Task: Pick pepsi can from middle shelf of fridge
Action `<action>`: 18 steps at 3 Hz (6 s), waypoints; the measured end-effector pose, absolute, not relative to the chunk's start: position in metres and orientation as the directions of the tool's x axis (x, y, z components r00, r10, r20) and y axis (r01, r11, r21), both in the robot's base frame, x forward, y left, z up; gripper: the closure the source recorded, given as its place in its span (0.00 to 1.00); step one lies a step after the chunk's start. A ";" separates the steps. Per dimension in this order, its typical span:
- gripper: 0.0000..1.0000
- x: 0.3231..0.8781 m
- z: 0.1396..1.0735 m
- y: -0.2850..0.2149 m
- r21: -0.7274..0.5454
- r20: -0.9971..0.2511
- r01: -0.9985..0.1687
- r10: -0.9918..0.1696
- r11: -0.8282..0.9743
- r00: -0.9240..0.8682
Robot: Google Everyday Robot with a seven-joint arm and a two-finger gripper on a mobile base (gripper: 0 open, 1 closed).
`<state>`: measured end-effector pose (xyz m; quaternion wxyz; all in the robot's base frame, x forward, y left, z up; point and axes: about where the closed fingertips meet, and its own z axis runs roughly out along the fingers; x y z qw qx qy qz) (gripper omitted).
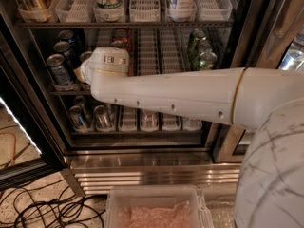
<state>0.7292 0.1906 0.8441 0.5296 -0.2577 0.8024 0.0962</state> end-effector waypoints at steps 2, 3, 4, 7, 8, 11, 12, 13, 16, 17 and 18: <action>1.00 0.722 0.848 0.193 -0.123 -0.901 -0.536 -0.321 0.835 -0.293; 1.00 0.705 0.872 0.204 -0.148 -0.914 -0.568 -0.332 0.809 -0.234; 1.00 0.687 0.887 0.219 -0.182 -0.918 -0.603 -0.354 0.777 -0.179; 1.00 0.651 0.875 0.210 -0.207 -0.887 -0.649 -0.420 0.732 -0.190; 1.00 0.647 0.871 0.211 -0.169 -0.887 -0.653 -0.403 0.738 -0.225; 1.00 0.551 0.849 0.180 -0.058 -0.803 -0.635 -0.414 0.770 -0.428; 1.00 0.518 0.835 0.154 0.023 -0.741 -0.570 -0.369 0.821 -0.562; 1.00 0.489 0.819 0.127 0.133 -0.640 -0.450 -0.270 0.883 -0.719; 1.00 0.469 0.786 0.065 0.403 -0.528 -0.186 0.062 0.896 -0.847; 1.00 0.450 0.747 0.019 0.479 -0.392 0.007 0.220 0.878 -0.893; 1.00 0.447 0.746 0.016 0.494 -0.373 0.034 0.247 0.869 -0.894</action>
Offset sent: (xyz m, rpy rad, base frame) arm -0.0165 0.0036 0.0098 0.0121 -0.0039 0.0488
